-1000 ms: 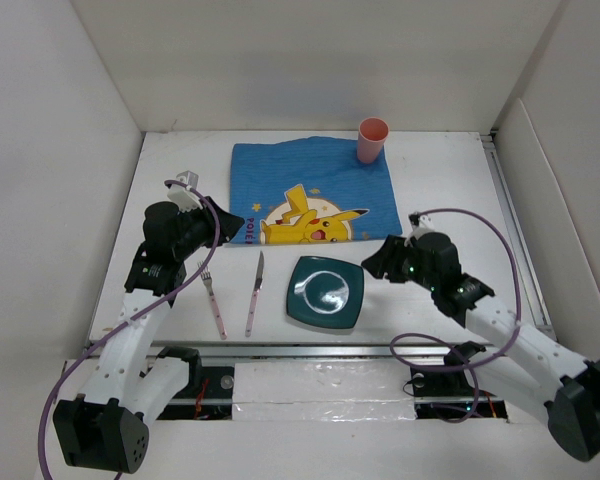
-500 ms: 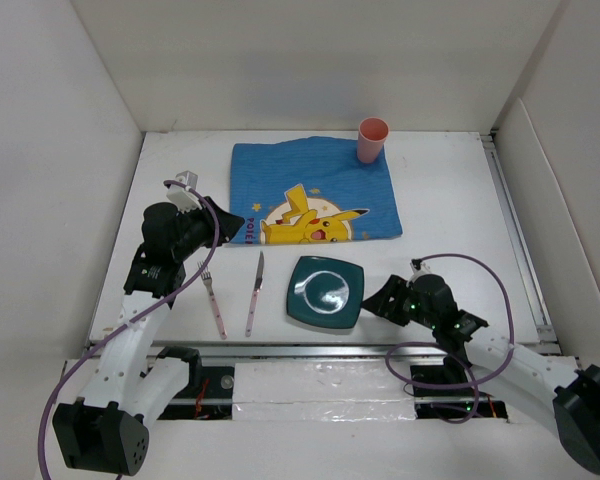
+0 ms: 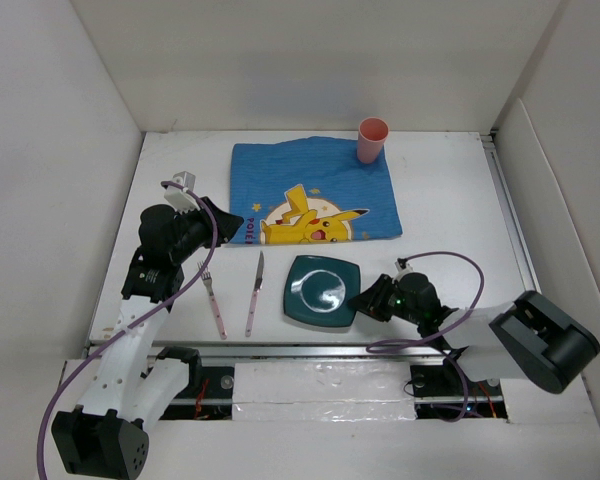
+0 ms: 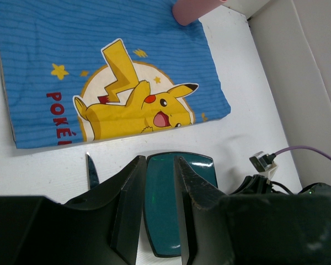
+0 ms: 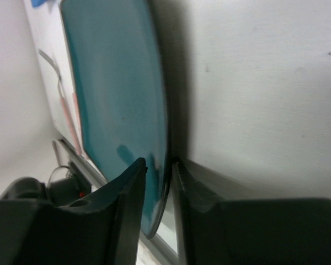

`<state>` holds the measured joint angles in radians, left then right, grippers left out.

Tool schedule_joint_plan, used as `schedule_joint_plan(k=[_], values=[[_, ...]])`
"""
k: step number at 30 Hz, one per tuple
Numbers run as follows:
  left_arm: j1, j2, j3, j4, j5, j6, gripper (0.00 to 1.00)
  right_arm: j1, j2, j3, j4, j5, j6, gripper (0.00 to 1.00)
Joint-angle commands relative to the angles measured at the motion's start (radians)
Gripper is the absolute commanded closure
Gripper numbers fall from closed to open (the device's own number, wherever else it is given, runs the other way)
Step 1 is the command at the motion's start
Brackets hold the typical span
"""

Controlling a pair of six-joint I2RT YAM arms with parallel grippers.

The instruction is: Set the dinner table for one person

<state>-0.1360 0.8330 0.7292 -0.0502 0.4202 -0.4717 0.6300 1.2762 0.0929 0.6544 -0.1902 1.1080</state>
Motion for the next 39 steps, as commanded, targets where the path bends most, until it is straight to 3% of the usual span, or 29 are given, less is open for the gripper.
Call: schedule_joint_plan(k=[1, 2, 4, 7, 10, 11, 13, 16, 19, 22, 24, 28, 39], values=[[-0.004, -0.021, 0.021, 0.03, 0.017, 0.012, 0.76, 0.008, 0.103, -0.048, 0.113, 0.041, 0.038, 0.71], [-0.004, -0.021, 0.022, 0.029, 0.017, 0.012, 0.76, 0.008, 0.147, -0.048, 0.158, 0.04, 0.041, 0.84], [-0.004, -0.025, 0.022, 0.027, 0.014, 0.013, 0.76, 0.008, 0.175, -0.064, 0.203, 0.031, 0.05, 1.0], [-0.004, -0.023, 0.024, 0.023, 0.008, 0.015, 0.76, -0.004, 0.134, -0.07, 0.291, 0.009, 0.053, 1.0], [-0.004, -0.025, 0.024, 0.027, 0.011, 0.013, 0.76, -0.013, -0.055, 0.025, 0.029, 0.003, -0.028, 1.0], [-0.004, -0.023, 0.027, 0.023, 0.009, 0.013, 0.76, -0.004, -0.111, 0.106, -0.14, 0.018, -0.078, 1.0], [-0.004, -0.015, 0.032, 0.016, 0.005, 0.015, 0.76, -0.004, -0.271, 0.181, -0.263, 0.064, -0.117, 1.0], [-0.004, -0.02, 0.032, 0.024, 0.012, 0.012, 0.76, -0.117, -0.347, 0.318, -0.367, 0.016, -0.192, 1.0], [-0.004, -0.008, 0.033, 0.027, 0.014, 0.01, 0.76, -0.222, -0.211, 0.459, -0.358, -0.118, -0.26, 1.0], [-0.004, -0.014, 0.03, 0.035, 0.019, 0.007, 0.76, -0.251, -0.066, 0.596, -0.3, -0.195, -0.303, 1.0], [-0.004, -0.015, 0.032, 0.029, 0.005, 0.008, 0.76, -0.294, 0.075, 0.662, -0.215, -0.297, -0.298, 1.0], [-0.004, -0.024, 0.029, 0.03, 0.008, 0.008, 0.76, -0.331, 0.267, 0.828, -0.066, -0.347, -0.237, 1.0], [-0.004, -0.015, 0.026, 0.036, 0.028, 0.01, 0.76, -0.388, 0.643, 1.192, -0.145, -0.442, -0.214, 1.0]])
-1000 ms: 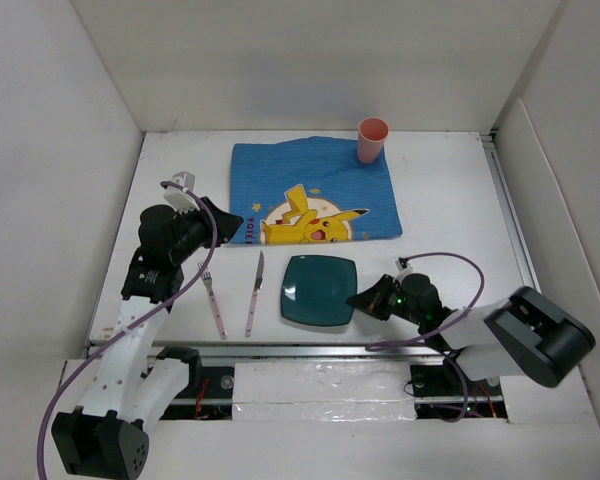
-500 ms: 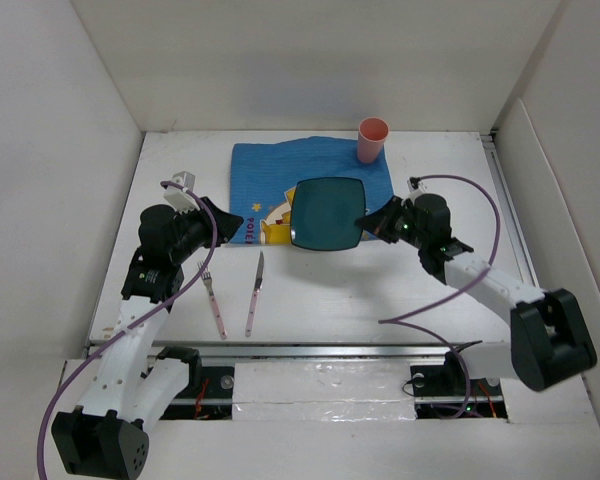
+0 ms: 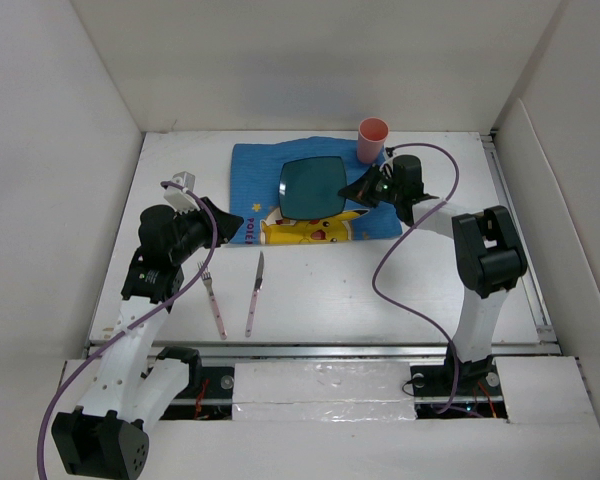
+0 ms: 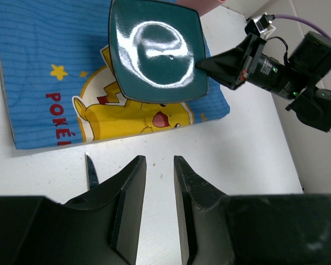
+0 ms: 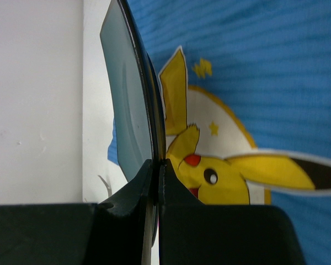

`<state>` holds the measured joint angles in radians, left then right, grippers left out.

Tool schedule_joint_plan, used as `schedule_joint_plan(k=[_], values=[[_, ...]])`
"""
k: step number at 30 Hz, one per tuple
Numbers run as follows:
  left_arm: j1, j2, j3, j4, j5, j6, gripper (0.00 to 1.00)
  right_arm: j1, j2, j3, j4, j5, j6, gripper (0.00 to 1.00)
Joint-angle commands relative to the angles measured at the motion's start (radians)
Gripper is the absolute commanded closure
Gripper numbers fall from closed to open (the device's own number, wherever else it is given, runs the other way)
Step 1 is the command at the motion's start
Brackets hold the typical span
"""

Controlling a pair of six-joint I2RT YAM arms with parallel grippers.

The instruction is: Set the dinner table for one person

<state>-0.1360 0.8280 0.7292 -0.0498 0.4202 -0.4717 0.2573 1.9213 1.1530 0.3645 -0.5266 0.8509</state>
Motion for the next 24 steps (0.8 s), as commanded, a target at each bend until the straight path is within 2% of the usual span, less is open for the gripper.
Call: schedule_joint_plan(k=[1, 14, 21, 22, 23, 24], values=[[-0.004, -0.009, 0.026, 0.036, 0.029, 0.008, 0.76, -0.015, 0.034, 0.152, 0.131, -0.119, 0.043, 1.0], [-0.004, 0.014, 0.03, 0.033, 0.023, 0.01, 0.76, -0.033, 0.202, 0.289, 0.019, -0.147, 0.008, 1.0], [-0.004, 0.019, 0.032, 0.037, 0.026, 0.008, 0.76, -0.042, 0.246, 0.298, -0.027, -0.128, -0.006, 1.0], [-0.004, 0.014, 0.03, 0.039, 0.028, 0.008, 0.76, -0.043, 0.251, 0.297, -0.032, -0.127, -0.007, 0.97], [-0.004, 0.014, 0.03, 0.039, 0.023, 0.01, 0.76, -0.043, 0.249, 0.295, -0.039, -0.125, -0.015, 0.88], [-0.004, 0.016, 0.03, 0.038, 0.022, 0.008, 0.76, -0.043, 0.249, 0.294, -0.047, -0.118, -0.021, 0.83]])
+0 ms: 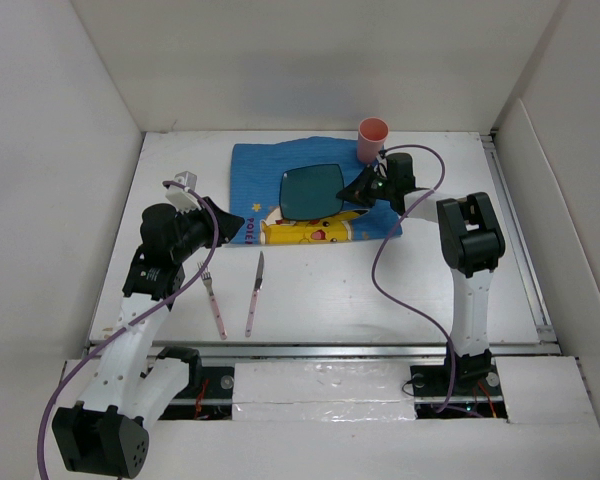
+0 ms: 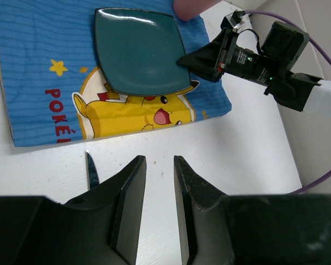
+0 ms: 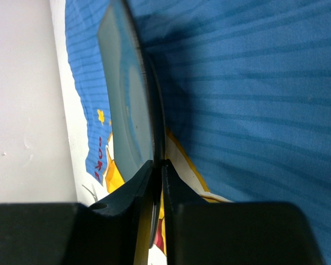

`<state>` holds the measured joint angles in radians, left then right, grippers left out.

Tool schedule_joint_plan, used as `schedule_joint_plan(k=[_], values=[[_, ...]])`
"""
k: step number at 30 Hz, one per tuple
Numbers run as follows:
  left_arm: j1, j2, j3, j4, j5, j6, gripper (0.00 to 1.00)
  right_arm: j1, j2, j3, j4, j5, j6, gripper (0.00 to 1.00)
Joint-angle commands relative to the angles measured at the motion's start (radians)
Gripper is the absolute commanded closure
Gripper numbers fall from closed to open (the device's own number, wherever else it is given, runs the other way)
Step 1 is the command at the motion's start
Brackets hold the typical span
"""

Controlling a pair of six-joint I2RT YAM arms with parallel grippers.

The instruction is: Set the dinner table for one person

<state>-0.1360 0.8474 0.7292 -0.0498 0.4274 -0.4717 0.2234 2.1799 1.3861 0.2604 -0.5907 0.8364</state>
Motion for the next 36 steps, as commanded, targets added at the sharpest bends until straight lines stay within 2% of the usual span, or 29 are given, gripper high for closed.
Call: schedule_joint_plan(k=[1, 2, 7, 13, 18, 19, 20, 21, 22, 23, 24, 25, 26, 27, 28, 29, 30, 31, 32, 33, 34, 36], values=[[-0.004, -0.004, 0.03, 0.039, 0.014, 0.008, 0.76, -0.018, -0.009, 0.065, 0.025, -0.049, -0.016, 0.79], [-0.004, -0.002, 0.029, 0.039, 0.019, 0.008, 0.76, -0.018, -0.008, 0.073, 0.001, -0.041, -0.04, 0.71], [-0.004, -0.005, 0.029, 0.042, 0.022, 0.007, 0.76, -0.027, -0.022, 0.088, -0.104, -0.006, -0.1, 0.53], [-0.004, -0.018, 0.026, 0.042, 0.014, 0.004, 0.76, -0.027, -0.094, 0.09, -0.225, 0.095, -0.183, 0.49], [-0.004, -0.024, 0.024, 0.044, 0.019, 0.004, 0.76, -0.018, -0.206, 0.004, -0.248, 0.209, -0.23, 0.49], [-0.004, -0.025, 0.022, 0.042, 0.022, 0.004, 0.76, -0.018, -0.256, -0.019, -0.244, 0.216, -0.237, 0.51], [-0.004, -0.033, 0.021, 0.042, 0.019, 0.004, 0.76, 0.0, -0.323, -0.065, -0.242, 0.248, -0.261, 0.71], [-0.004, -0.039, 0.021, 0.042, 0.019, 0.002, 0.76, 0.001, -0.324, -0.093, -0.242, 0.273, -0.261, 0.72], [0.006, -0.042, 0.021, 0.044, 0.017, 0.001, 0.76, 0.019, -0.398, -0.12, -0.242, 0.301, -0.273, 0.93], [0.006, -0.045, 0.019, 0.044, 0.019, -0.002, 0.78, 0.081, -0.432, -0.146, -0.242, 0.336, -0.295, 1.0], [0.018, -0.054, 0.019, 0.044, 0.025, -0.002, 0.83, 0.124, -0.466, -0.172, -0.245, 0.407, -0.304, 1.0], [0.029, -0.065, 0.018, 0.068, 0.031, -0.008, 1.0, 0.175, -0.495, -0.217, -0.245, 0.437, -0.312, 1.0], [0.029, -0.071, 0.016, 0.071, 0.037, -0.01, 1.0, 0.291, -0.543, -0.24, -0.245, 0.472, -0.313, 1.0], [0.029, -0.091, 0.016, 0.076, 0.03, -0.011, 1.0, 0.354, -0.56, -0.261, -0.242, 0.547, -0.304, 1.0], [0.029, -0.109, 0.018, 0.073, 0.01, -0.015, 1.0, 0.483, -0.578, -0.304, -0.228, 0.645, -0.28, 1.0], [0.029, -0.11, 0.019, 0.068, 0.002, -0.015, 1.0, 0.543, -0.577, -0.314, -0.228, 0.646, -0.264, 0.98], [0.029, -0.125, 0.022, 0.064, -0.013, -0.016, 1.0, 0.597, -0.572, -0.323, -0.23, 0.72, -0.243, 0.92], [0.029, -0.136, 0.025, 0.053, -0.025, -0.018, 1.0, 0.649, -0.562, -0.326, -0.236, 0.756, -0.223, 0.8], [0.029, -0.143, 0.032, 0.053, -0.048, -0.024, 1.0, 0.697, -0.551, -0.328, -0.236, 0.785, -0.188, 0.73], [0.029, -0.159, 0.035, 0.053, -0.055, -0.027, 0.95, 0.782, -0.522, -0.32, -0.243, 0.842, -0.171, 0.66], [0.029, -0.165, 0.038, 0.053, -0.059, -0.03, 0.81, 0.822, -0.503, -0.311, -0.288, 0.87, -0.154, 0.58], [0.019, -0.175, 0.062, 0.024, -0.07, -0.033, 0.74, 0.922, -0.439, -0.253, -0.337, 0.945, -0.119, 0.5]])
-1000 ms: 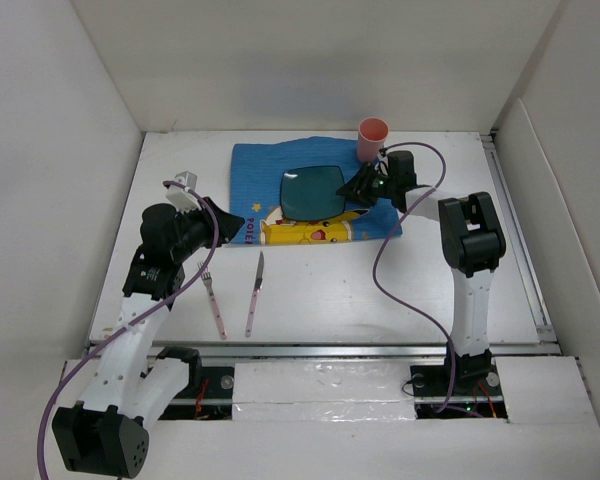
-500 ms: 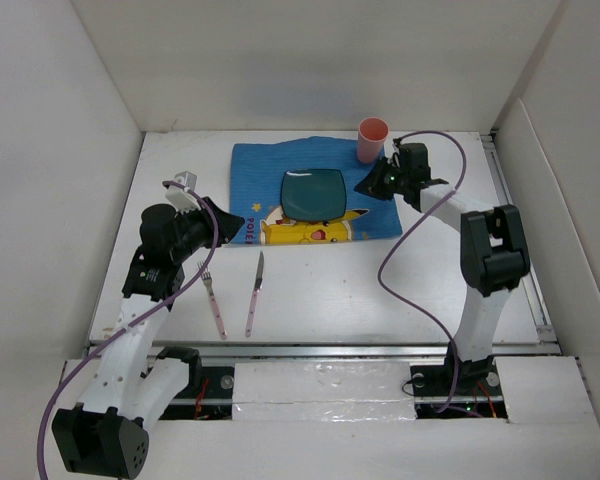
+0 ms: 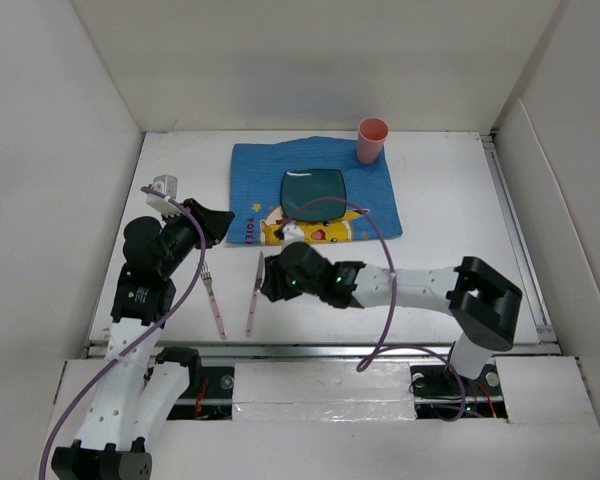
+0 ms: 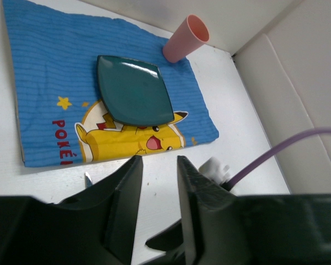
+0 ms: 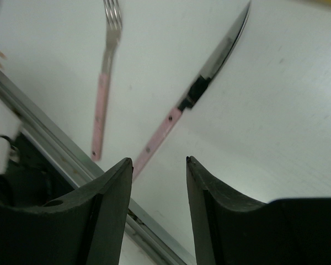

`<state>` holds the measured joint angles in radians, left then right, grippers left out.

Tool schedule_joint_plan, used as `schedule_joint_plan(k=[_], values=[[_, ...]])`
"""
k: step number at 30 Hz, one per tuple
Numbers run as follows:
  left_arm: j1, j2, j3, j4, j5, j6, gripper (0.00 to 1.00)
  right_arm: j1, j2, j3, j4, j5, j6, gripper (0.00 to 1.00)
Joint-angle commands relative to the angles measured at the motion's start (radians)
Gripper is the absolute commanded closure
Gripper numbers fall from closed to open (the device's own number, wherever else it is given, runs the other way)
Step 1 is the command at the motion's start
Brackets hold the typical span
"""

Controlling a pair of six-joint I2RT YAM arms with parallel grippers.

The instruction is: Set the dinner table for one person

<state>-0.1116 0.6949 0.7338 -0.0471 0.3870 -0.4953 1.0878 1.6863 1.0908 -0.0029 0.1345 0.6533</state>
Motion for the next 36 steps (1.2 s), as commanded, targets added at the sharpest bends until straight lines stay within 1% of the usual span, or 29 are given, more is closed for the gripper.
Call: schedule_joint_plan(k=[1, 3, 5, 10, 17, 18, 19, 21, 22, 26, 28, 29, 30, 32, 33, 36], values=[[-0.02, -0.028, 0.068, 0.007, -0.036, -0.009, 0.7, 0.084, 0.078, 0.07, -0.127, 0.243, 0.075, 0.46], [-0.042, -0.032, 0.104, -0.005, -0.059, -0.002, 0.7, 0.132, 0.119, 0.138, -0.164, 0.304, 0.101, 0.46], [-0.042, -0.032, 0.122, -0.013, -0.074, 0.003, 0.7, 0.178, 0.176, 0.176, -0.204, 0.339, 0.126, 0.43], [-0.042, -0.049, 0.104, -0.008, -0.089, 0.011, 0.7, 0.208, 0.294, 0.276, -0.25, 0.356, 0.149, 0.43], [-0.051, -0.048, 0.093, -0.002, -0.088, 0.017, 0.7, 0.208, 0.389, 0.397, -0.298, 0.402, 0.155, 0.45], [-0.051, -0.046, 0.092, -0.002, -0.088, 0.017, 0.7, 0.208, 0.416, 0.415, -0.322, 0.43, 0.16, 0.47], [-0.051, -0.048, 0.092, -0.007, -0.089, 0.021, 0.7, 0.208, 0.429, 0.432, -0.371, 0.444, 0.164, 0.51], [-0.062, -0.049, 0.095, -0.014, -0.103, 0.027, 0.7, 0.208, 0.441, 0.436, -0.394, 0.465, 0.175, 0.53], [-0.062, -0.049, 0.096, -0.017, -0.106, 0.029, 0.7, 0.208, 0.443, 0.425, -0.397, 0.467, 0.177, 0.58], [-0.062, -0.046, 0.096, -0.019, -0.106, 0.032, 0.7, 0.208, 0.42, 0.339, -0.416, 0.479, 0.23, 0.74], [-0.062, -0.043, 0.093, -0.017, -0.1, 0.034, 0.71, 0.208, 0.383, 0.256, -0.422, 0.487, 0.25, 0.8], [-0.062, -0.043, 0.092, -0.019, -0.097, 0.035, 0.7, 0.208, 0.372, 0.23, -0.422, 0.488, 0.268, 0.81], [-0.062, -0.04, 0.092, -0.023, -0.096, 0.04, 0.7, 0.208, 0.351, 0.186, -0.427, 0.487, 0.279, 0.86], [-0.062, -0.04, 0.088, -0.027, -0.097, 0.046, 0.7, 0.208, 0.334, 0.152, -0.427, 0.488, 0.288, 0.98], [-0.062, -0.04, 0.087, -0.034, -0.103, 0.046, 0.7, 0.208, 0.326, 0.137, -0.439, 0.497, 0.299, 1.0], [-0.062, -0.037, 0.079, -0.034, -0.102, 0.049, 0.7, 0.23, 0.258, 0.086, -0.442, 0.539, 0.318, 1.0]])
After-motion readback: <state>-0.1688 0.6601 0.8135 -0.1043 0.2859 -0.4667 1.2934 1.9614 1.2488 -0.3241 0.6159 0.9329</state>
